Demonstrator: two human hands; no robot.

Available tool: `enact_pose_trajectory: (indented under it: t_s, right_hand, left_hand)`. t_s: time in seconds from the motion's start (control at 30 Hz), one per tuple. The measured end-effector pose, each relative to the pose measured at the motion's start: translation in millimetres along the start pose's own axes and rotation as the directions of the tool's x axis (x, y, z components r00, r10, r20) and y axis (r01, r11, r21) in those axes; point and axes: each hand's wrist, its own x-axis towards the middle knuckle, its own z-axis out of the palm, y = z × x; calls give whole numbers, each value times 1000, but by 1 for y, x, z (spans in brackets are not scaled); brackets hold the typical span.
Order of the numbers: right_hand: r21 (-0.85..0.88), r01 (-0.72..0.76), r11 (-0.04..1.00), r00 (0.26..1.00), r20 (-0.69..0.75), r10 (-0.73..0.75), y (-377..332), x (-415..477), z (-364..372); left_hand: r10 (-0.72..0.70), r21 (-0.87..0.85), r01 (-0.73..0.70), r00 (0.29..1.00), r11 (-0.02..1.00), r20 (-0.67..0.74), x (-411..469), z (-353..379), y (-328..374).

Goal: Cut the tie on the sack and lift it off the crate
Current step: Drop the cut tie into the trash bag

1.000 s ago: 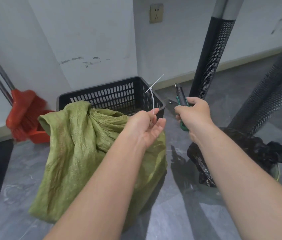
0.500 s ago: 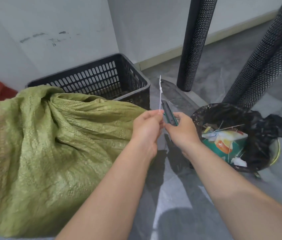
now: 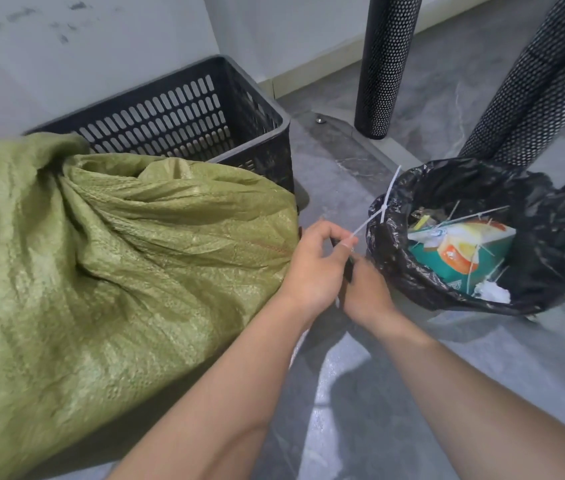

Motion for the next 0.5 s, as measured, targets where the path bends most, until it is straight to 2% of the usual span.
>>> enact_pose_trajectory:
  t_s: [0.1,0.2,0.33,0.5]
  right_hand:
    - [24,-35,999,998,44,34,18,0,14]
    - [-62,-108,992,990,82,113,31,-1,24]
    - [-132,-168,977,982,69,178,42,-1,38]
    - [-229,-208,951,972,64,228,52,1,50]
  left_hand:
    - [10,165,-15,999,986,35,-3,0,-5]
    - [-25,230,21,1000,973,16,1,1,-25]
    - [-143,49,143,990,988,-9,-3,-2,-39]
    - [-263,-97,259,964,961,-38,-7,0,-43]
